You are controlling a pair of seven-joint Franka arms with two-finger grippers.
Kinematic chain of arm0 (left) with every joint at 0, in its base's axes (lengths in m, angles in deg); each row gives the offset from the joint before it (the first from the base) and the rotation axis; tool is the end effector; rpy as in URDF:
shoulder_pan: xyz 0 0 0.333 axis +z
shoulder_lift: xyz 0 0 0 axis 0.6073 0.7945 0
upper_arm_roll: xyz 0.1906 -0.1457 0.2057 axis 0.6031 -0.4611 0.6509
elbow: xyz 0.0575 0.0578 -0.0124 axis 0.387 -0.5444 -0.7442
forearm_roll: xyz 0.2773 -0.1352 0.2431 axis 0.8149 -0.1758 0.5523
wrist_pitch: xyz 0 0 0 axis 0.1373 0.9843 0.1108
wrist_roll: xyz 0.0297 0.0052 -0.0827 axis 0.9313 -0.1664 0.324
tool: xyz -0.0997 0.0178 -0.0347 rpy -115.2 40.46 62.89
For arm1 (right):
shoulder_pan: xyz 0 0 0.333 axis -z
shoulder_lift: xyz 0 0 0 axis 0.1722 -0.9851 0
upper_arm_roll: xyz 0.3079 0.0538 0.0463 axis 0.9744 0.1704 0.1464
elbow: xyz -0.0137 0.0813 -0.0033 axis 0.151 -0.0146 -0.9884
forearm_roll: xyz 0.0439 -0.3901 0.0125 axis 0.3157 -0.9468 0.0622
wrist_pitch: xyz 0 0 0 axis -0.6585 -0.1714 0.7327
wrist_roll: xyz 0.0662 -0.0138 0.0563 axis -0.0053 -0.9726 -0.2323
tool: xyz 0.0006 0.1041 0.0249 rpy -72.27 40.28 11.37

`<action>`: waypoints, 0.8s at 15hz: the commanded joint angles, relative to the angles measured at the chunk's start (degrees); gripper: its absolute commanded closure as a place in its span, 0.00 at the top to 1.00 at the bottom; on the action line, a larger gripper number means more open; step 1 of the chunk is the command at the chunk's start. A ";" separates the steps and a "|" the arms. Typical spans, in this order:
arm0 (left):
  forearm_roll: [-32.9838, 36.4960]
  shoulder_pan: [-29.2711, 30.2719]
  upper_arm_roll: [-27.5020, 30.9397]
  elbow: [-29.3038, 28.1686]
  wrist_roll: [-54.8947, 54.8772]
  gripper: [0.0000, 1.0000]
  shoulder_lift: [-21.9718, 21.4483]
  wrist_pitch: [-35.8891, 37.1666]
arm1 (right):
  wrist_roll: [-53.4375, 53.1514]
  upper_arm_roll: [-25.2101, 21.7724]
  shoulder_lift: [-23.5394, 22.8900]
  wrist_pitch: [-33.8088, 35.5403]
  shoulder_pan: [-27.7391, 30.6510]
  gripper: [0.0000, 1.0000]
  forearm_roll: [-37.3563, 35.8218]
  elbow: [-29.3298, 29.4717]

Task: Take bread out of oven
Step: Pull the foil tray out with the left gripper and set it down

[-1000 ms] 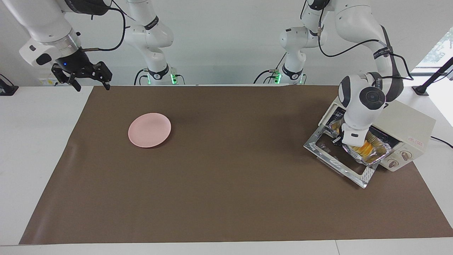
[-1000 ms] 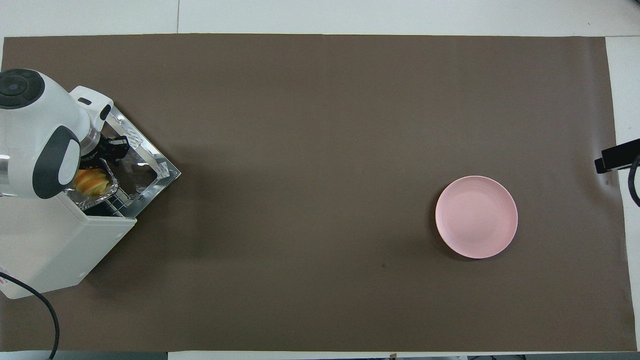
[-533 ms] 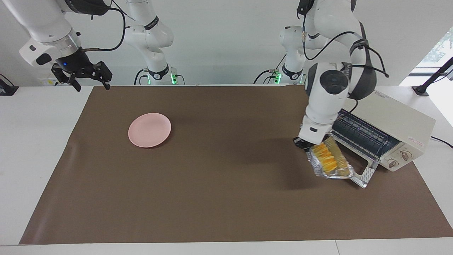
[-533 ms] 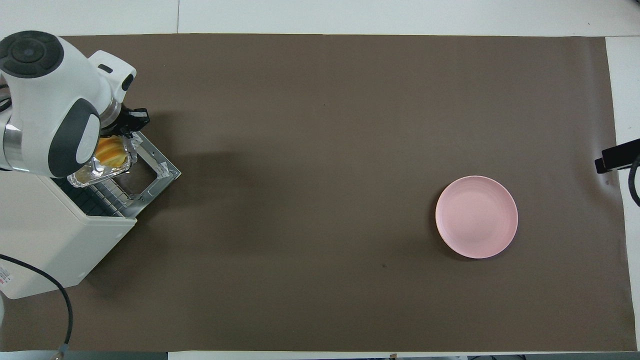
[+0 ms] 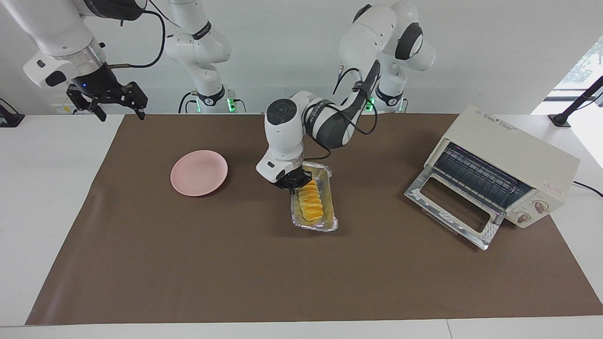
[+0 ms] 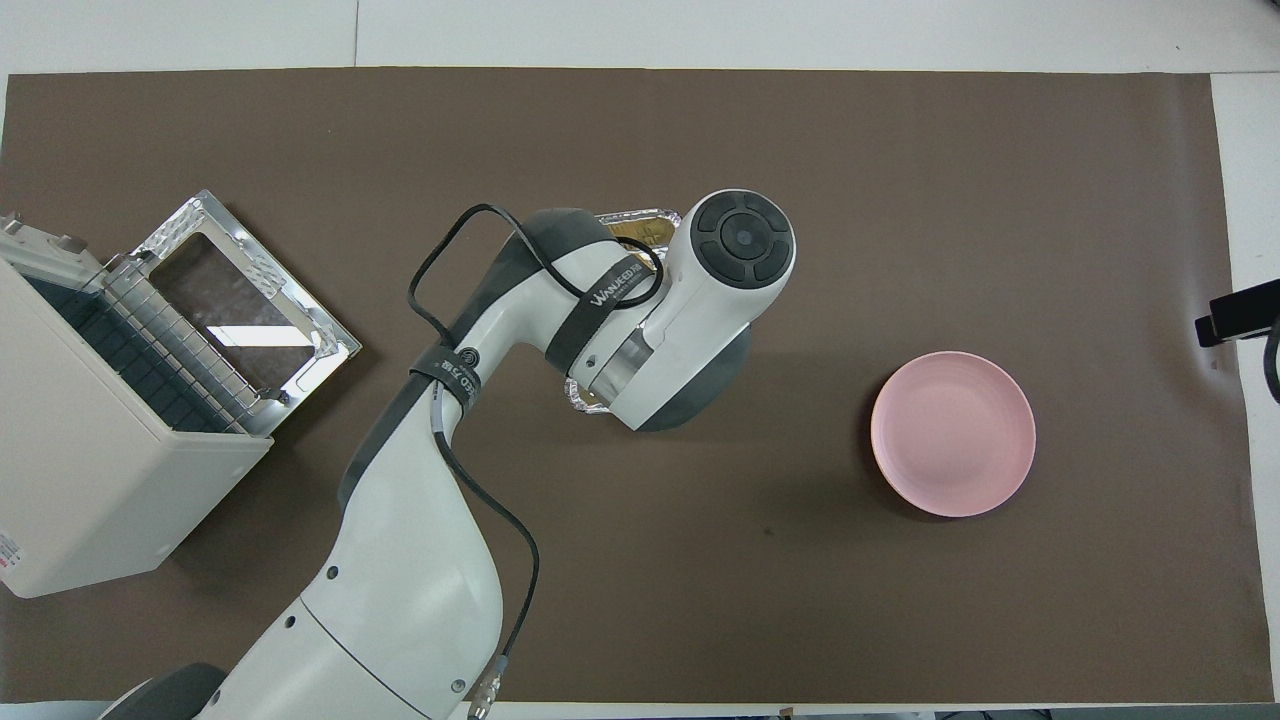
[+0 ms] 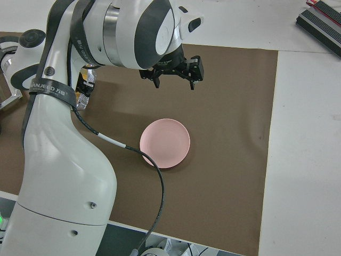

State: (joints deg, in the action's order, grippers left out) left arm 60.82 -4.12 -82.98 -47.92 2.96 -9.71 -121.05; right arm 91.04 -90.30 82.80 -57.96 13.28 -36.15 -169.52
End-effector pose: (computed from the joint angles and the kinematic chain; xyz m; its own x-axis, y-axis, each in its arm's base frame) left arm 0.5295 -0.5149 0.3677 0.9980 -0.0626 -0.0054 -0.0628 -0.9964 -0.0568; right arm 0.5322 -0.0587 0.6386 0.9966 0.0374 -0.0736 0.0384 -0.9992 0.0123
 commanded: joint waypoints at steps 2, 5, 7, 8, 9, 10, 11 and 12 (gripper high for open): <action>-1.45 0.21 1.47 -0.02 0.66 1.00 -1.36 3.03 | 0.18 0.42 0.98 0.46 0.59 1.00 0.04 -1.01; -2.76 1.78 3.31 2.98 2.25 1.00 -2.67 8.12 | -0.35 0.50 0.98 0.20 0.15 1.00 0.04 -1.01; -3.03 6.86 3.93 2.63 1.72 1.00 -8.18 11.63 | -0.26 0.50 0.98 -0.76 -0.11 1.00 0.04 -1.10; -2.95 10.02 3.93 1.32 1.03 1.00 -10.91 14.35 | -0.26 0.85 0.98 -1.47 -0.38 1.00 0.04 -1.27; -2.95 13.71 3.93 0.44 -3.94 1.00 -13.81 17.60 | -0.52 1.29 0.81 -2.43 -1.07 1.00 0.04 -1.62; -2.95 16.70 3.93 0.08 -10.52 1.00 -16.02 20.76 | -1.92 1.38 0.37 -4.27 -3.26 1.00 -0.14 -1.71; -2.95 19.43 4.02 -0.36 -15.45 1.00 -17.69 23.93 | -4.37 1.38 -0.76 -5.68 -5.71 1.00 -0.40 -1.89; -2.95 21.90 3.93 -1.15 -18.29 1.00 -19.62 26.13 | -6.91 1.47 -1.47 -7.00 -7.57 1.00 -0.40 -2.06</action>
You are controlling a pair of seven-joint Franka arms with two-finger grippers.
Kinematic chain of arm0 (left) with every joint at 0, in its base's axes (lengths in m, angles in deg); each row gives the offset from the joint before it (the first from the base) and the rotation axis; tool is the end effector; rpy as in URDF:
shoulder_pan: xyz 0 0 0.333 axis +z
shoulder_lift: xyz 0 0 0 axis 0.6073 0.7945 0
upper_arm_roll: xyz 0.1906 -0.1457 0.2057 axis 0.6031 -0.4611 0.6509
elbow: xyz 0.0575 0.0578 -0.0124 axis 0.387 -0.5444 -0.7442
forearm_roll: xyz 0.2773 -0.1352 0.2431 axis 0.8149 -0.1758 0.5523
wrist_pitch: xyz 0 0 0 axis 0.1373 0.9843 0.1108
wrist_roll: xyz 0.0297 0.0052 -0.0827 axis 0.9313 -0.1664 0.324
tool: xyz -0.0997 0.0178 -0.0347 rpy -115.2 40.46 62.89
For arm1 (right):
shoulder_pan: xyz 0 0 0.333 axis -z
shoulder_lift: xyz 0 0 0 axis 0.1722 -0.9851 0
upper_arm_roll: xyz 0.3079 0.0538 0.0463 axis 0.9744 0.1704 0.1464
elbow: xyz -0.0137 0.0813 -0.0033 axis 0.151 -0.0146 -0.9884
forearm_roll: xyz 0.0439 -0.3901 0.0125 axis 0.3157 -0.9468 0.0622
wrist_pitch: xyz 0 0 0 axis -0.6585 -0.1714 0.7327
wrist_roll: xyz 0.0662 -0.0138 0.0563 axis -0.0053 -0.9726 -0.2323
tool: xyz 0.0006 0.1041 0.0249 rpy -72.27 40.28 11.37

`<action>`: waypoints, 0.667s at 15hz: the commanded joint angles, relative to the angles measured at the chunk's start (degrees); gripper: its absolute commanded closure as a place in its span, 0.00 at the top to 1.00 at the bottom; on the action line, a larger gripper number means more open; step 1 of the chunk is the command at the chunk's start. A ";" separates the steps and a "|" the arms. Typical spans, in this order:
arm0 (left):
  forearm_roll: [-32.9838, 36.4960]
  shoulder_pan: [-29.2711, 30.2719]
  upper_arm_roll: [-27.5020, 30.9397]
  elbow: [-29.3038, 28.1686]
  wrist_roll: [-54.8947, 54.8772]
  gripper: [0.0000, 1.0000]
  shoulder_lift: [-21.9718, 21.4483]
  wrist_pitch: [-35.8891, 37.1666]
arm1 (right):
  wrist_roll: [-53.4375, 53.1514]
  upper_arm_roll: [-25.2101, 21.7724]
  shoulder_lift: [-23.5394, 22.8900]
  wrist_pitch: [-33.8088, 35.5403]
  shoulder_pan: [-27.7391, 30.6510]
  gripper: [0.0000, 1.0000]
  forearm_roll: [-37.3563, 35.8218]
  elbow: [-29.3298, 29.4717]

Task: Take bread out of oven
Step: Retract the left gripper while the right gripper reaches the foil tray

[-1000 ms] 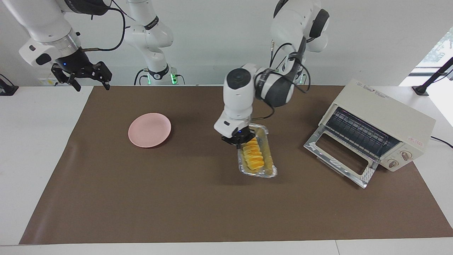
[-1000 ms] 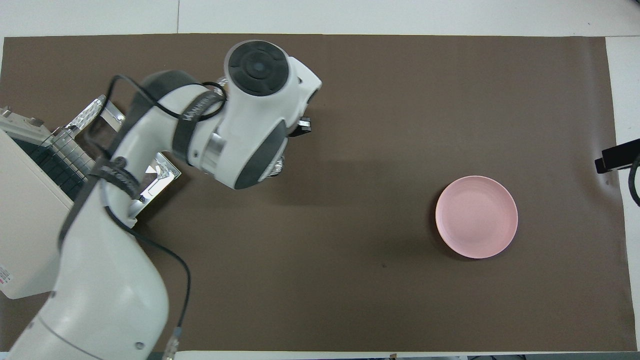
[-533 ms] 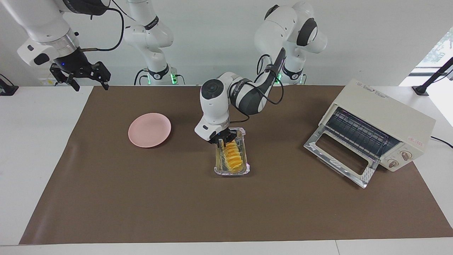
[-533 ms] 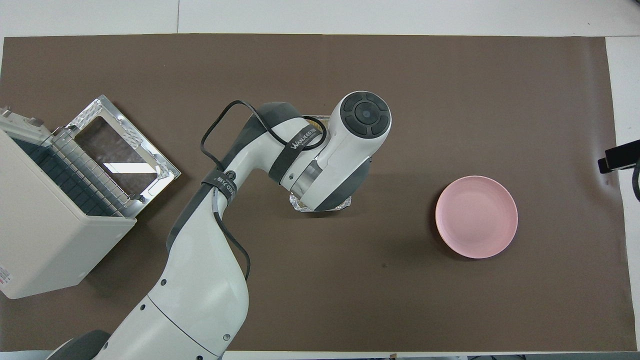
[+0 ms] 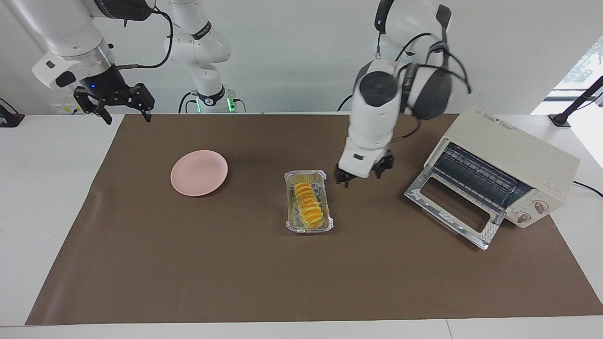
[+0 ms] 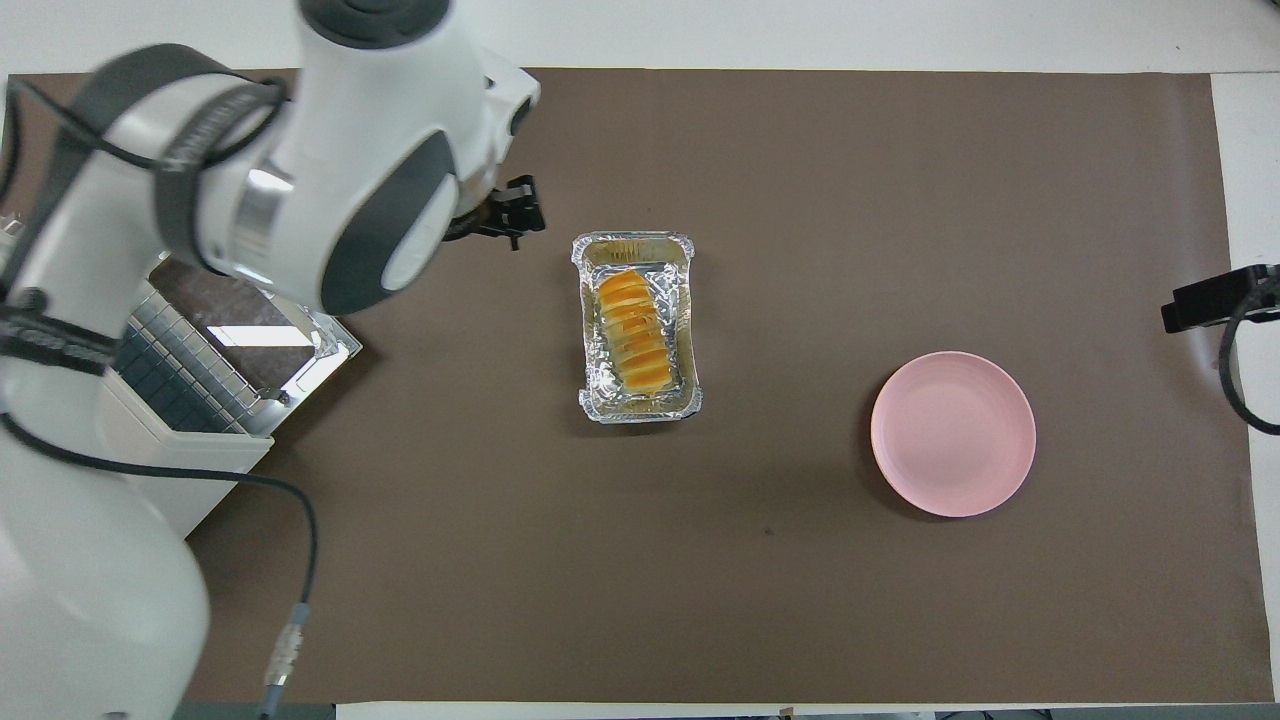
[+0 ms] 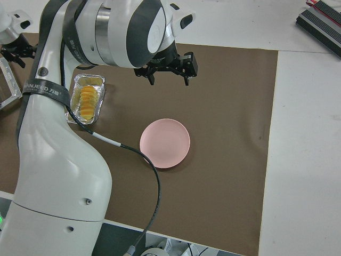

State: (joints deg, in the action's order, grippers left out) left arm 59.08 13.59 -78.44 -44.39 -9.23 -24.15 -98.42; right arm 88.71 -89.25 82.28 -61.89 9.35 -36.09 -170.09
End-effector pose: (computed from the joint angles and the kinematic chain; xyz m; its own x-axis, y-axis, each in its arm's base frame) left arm 0.6151 -0.2620 0.5433 0.9886 0.1303 -0.0756 0.1209 -0.9857 -0.1175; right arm 0.5456 -0.0121 0.6348 0.9961 0.0848 -0.0238 0.0853 -0.9962 0.0200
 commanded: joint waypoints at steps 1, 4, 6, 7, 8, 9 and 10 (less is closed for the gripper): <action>-1.21 5.86 -0.52 -5.90 -7.78 1.00 -7.37 5.00 | -6.87 0.33 -2.18 -4.13 -5.91 1.00 -0.46 -1.41; -1.21 10.79 -0.51 -14.48 -14.62 1.00 -16.06 7.30 | -13.64 0.33 -7.97 -8.25 -11.72 1.00 -0.54 -0.62; -1.21 11.77 -0.51 -22.74 -17.10 1.00 -21.70 6.43 | -18.91 0.33 -12.02 -10.81 -15.85 1.00 -0.72 -0.26; -1.21 11.68 -0.51 -25.48 -17.20 1.00 -23.20 5.73 | -21.81 0.33 -13.78 -12.56 -17.52 1.00 -0.72 -0.26; -1.21 11.77 -0.51 -26.12 -17.90 1.00 -23.39 4.68 | -24.54 0.33 -14.93 -14.23 -18.84 1.00 -0.81 -0.26; -1.21 11.86 -0.51 -25.78 -18.43 1.00 -23.39 4.06 | -27.00 0.33 -16.24 -15.55 -20.86 1.00 -0.81 -0.26; -1.21 12.38 -0.51 -25.95 -18.43 1.00 -23.74 4.57 | -28.59 0.24 -17.74 -16.52 -21.75 1.00 -0.72 -0.18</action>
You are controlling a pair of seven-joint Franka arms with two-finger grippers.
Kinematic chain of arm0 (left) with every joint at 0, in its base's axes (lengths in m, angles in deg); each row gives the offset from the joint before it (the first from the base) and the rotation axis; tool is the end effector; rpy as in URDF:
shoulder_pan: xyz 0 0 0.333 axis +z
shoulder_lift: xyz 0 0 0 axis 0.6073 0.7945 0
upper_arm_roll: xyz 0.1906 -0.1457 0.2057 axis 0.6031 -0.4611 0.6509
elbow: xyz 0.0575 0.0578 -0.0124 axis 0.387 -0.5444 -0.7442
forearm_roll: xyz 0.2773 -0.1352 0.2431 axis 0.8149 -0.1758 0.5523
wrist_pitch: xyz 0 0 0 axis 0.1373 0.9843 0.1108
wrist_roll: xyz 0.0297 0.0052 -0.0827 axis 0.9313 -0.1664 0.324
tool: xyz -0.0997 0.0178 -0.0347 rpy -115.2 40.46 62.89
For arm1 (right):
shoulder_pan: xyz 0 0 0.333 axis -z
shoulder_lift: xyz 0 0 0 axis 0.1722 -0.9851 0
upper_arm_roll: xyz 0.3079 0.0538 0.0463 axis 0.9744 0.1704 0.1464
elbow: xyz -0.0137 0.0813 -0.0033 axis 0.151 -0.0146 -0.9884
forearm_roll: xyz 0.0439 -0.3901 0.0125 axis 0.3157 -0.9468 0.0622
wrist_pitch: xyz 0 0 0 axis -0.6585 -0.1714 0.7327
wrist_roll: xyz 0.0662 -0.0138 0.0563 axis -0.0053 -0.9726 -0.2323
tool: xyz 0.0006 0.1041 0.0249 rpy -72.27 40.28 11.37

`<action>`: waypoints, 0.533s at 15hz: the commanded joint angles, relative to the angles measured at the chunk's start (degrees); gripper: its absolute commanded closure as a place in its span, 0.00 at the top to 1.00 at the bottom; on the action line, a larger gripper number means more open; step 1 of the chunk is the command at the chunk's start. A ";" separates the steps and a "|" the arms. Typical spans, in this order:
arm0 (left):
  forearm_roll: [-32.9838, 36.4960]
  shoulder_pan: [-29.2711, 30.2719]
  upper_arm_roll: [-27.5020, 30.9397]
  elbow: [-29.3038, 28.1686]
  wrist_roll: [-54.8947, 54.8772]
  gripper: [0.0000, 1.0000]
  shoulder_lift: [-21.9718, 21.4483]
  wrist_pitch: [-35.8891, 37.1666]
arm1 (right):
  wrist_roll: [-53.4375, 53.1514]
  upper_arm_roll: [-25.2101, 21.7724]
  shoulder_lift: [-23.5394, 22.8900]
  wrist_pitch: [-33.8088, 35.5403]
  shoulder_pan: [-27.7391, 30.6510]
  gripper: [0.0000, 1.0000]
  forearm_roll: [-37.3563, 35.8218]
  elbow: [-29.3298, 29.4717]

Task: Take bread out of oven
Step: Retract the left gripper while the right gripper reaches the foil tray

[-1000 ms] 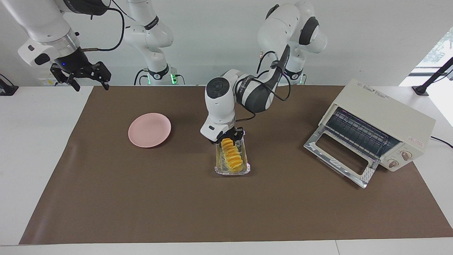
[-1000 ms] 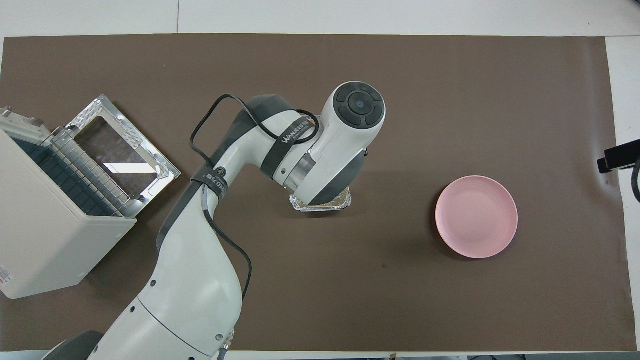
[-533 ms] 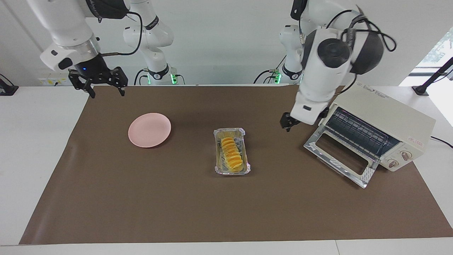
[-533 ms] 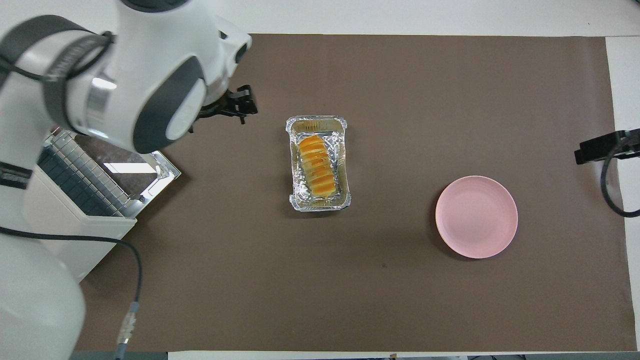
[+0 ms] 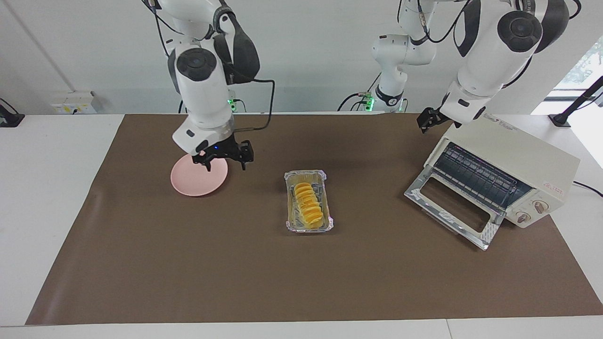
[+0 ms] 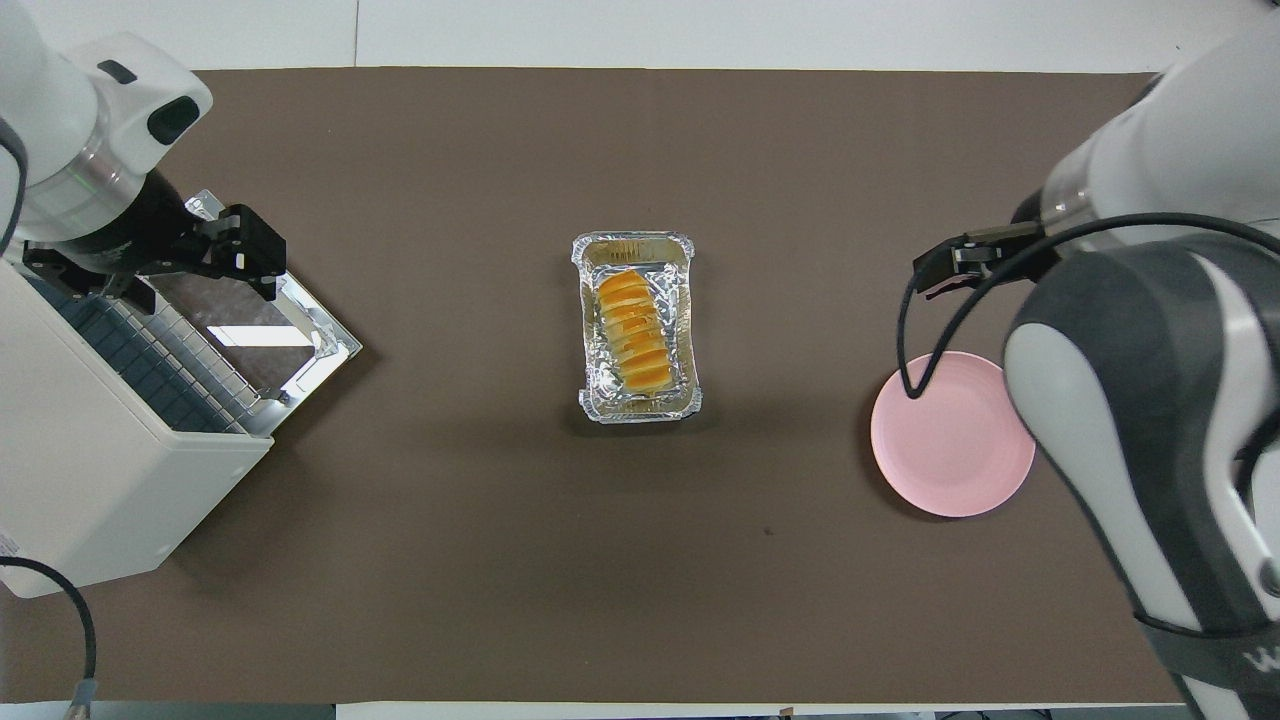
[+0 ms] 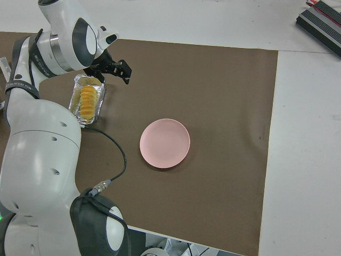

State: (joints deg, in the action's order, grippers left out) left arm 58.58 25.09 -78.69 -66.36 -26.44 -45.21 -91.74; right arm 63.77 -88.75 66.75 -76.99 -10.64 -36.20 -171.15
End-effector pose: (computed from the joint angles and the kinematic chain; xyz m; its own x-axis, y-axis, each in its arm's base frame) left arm 0.5381 -0.1115 0.5868 0.9711 0.0375 -0.2356 0.0116 -0.9938 -0.1104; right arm 0.5996 0.2113 0.4872 0.9993 0.0139 -0.0358 0.0154 -0.9990 0.0424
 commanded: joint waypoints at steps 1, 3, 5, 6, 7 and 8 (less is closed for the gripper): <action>-0.80 1.84 -0.45 -4.59 -1.14 1.00 -3.30 -2.10 | -5.23 -0.17 -4.48 -1.87 -2.90 1.00 -0.62 1.66; -1.41 3.07 -0.45 -5.21 -1.14 1.00 -3.39 -2.45 | -10.93 -0.26 -9.84 -2.31 -6.06 1.00 -0.70 5.17; -1.68 3.87 -0.45 -5.65 -1.31 1.00 -4.17 -2.10 | -15.08 -0.26 -14.42 -5.54 -7.92 1.00 -0.71 7.38; -1.68 3.96 -0.80 -6.26 -1.31 1.00 -4.79 -2.01 | -15.44 -0.17 -15.74 -7.30 -8.18 1.00 -0.62 7.38; -1.77 4.39 -0.97 -7.31 -1.31 1.00 -5.75 -2.36 | -15.88 -0.17 -16.45 -10.10 -8.36 1.00 -0.36 6.86; -1.86 4.57 -1.15 -7.32 -1.22 1.00 -5.85 -2.45 | -16.06 -0.17 -16.98 -11.87 -8.36 1.00 -0.18 6.51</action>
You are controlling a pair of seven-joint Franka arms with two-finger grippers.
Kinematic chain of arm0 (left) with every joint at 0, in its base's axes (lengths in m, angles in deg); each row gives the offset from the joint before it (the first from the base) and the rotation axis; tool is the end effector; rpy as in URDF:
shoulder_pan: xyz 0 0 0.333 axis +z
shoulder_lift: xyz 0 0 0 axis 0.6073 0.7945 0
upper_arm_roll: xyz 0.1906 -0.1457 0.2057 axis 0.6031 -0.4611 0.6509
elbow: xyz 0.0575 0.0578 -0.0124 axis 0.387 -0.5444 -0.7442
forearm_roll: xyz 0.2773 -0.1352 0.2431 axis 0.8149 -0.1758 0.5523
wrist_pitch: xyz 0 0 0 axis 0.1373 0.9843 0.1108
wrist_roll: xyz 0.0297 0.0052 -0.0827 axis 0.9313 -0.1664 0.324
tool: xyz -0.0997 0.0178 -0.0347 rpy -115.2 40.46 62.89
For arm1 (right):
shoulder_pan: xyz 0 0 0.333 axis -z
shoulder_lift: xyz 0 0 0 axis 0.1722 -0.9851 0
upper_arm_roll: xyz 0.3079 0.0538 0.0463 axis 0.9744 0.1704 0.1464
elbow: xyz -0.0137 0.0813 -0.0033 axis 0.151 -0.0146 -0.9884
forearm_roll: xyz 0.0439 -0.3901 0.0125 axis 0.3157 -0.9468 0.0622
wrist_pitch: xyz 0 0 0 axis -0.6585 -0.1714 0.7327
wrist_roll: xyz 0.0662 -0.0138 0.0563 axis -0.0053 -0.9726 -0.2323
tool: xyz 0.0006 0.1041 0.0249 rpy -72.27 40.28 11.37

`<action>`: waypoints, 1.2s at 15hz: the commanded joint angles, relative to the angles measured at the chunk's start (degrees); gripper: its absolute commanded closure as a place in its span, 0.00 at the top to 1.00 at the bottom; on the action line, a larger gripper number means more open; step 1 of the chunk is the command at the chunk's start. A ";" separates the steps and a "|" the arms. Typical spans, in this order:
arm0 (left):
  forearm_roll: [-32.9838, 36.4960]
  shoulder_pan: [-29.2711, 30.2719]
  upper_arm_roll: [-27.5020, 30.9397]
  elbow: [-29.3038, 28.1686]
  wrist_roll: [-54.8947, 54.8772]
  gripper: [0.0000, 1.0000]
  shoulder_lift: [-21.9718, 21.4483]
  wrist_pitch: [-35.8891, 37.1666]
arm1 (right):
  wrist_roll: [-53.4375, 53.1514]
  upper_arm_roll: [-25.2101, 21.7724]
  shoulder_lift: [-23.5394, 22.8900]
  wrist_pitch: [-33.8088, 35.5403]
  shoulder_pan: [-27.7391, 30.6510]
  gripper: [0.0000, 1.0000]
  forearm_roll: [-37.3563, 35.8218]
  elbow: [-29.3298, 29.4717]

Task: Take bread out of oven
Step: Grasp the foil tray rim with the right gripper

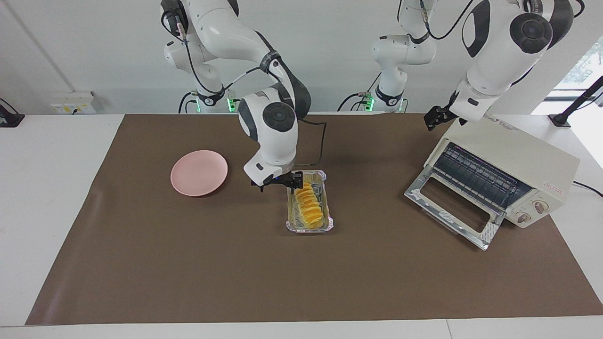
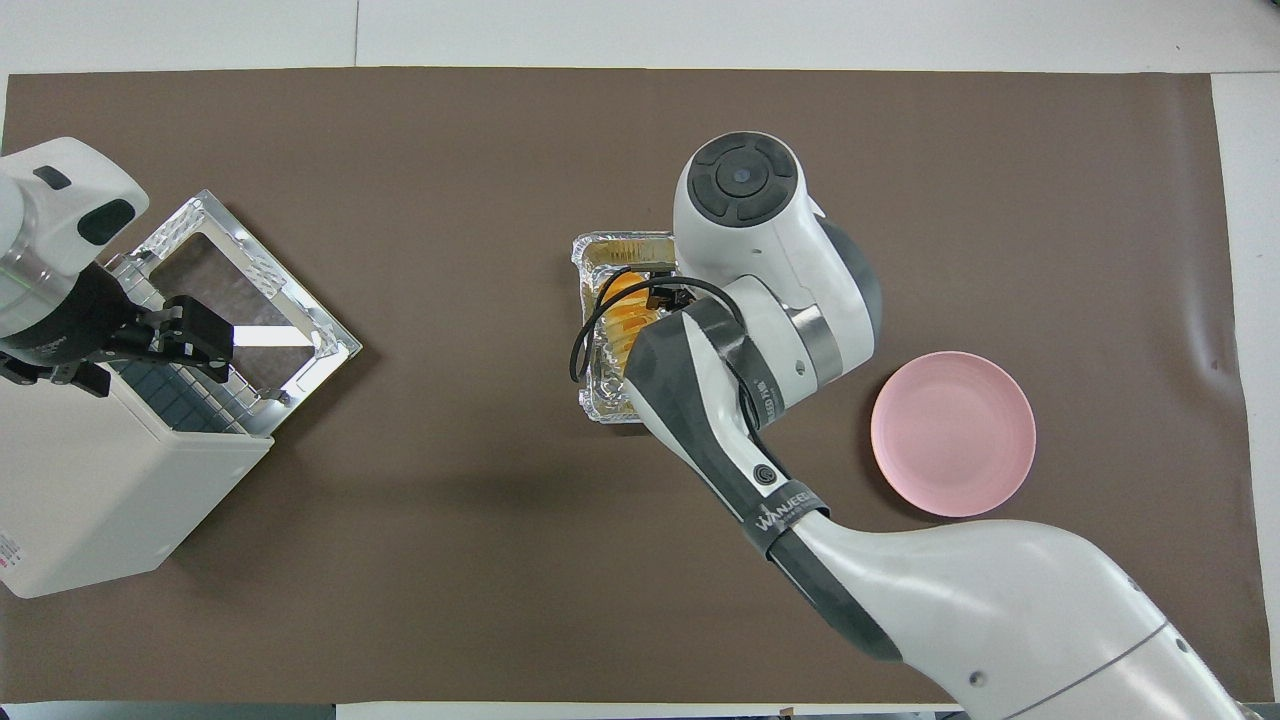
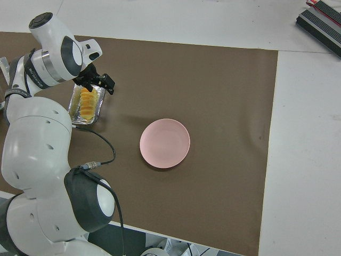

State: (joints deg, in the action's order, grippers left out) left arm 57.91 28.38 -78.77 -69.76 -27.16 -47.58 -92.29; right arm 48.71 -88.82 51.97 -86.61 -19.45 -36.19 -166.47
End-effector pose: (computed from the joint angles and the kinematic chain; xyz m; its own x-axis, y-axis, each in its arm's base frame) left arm 0.5307 -0.0806 0.5834 0.9658 0.0769 -0.2476 0.0541 -0.9937 -0.0978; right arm 0.6100 0.3281 0.3677 0.9955 -0.0905 -0.0286 -0.0888 -0.9944 0.0578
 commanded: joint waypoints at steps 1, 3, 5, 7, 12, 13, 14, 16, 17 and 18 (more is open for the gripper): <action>-1.19 1.37 -1.24 -3.74 -0.68 1.00 -3.48 -1.72 | -1.00 -0.10 -2.99 -2.97 0.27 1.00 -0.09 1.92; -1.10 2.15 -1.77 -3.31 -0.77 1.00 -3.74 -1.63 | -1.09 -0.10 -4.57 -5.07 -0.25 1.00 -0.79 1.83; -1.19 3.91 -2.82 -3.48 -0.68 1.00 -3.92 -1.46 | -1.09 -0.19 -4.67 -5.44 -0.52 0.92 -0.88 1.13; -1.19 4.18 -3.18 -3.92 -0.77 1.00 -4.27 -1.89 | -1.09 -0.19 -4.76 -6.22 -0.43 0.64 -0.88 1.22; -1.19 4.89 -3.26 -3.92 -0.94 1.00 -4.36 -1.98 | -1.09 -0.10 -4.67 -10.53 -1.22 0.00 -0.71 -1.24; -1.19 4.89 -3.18 -3.92 -1.47 1.00 -4.27 -2.86 | -1.09 -0.10 -4.67 -10.80 -1.22 0.00 -0.71 -1.25; -1.19 4.97 -3.18 -3.92 -3.04 1.00 -4.27 -2.95 | -1.00 -0.10 -4.67 -10.88 -1.14 0.00 -0.71 -1.25; -1.19 4.89 -3.18 -3.92 -3.84 1.00 -3.92 -3.21 | -0.57 -0.10 -4.49 -10.01 -0.87 0.00 -0.79 -0.98; -1.19 4.80 -3.18 -3.92 -3.84 1.00 -3.92 -2.87 | -0.48 -0.10 -4.41 -9.31 -0.52 0.00 -0.80 -0.46; -1.19 4.71 -3.18 -3.48 -4.02 1.00 -3.92 -2.43 | -0.39 -0.10 -4.49 -7.56 -0.17 0.00 -0.53 0.42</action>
State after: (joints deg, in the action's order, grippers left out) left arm 57.82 32.25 -81.38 -71.09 -30.01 -49.66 -93.67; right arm 48.41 -89.07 47.16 -96.00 -20.44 -36.19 -166.89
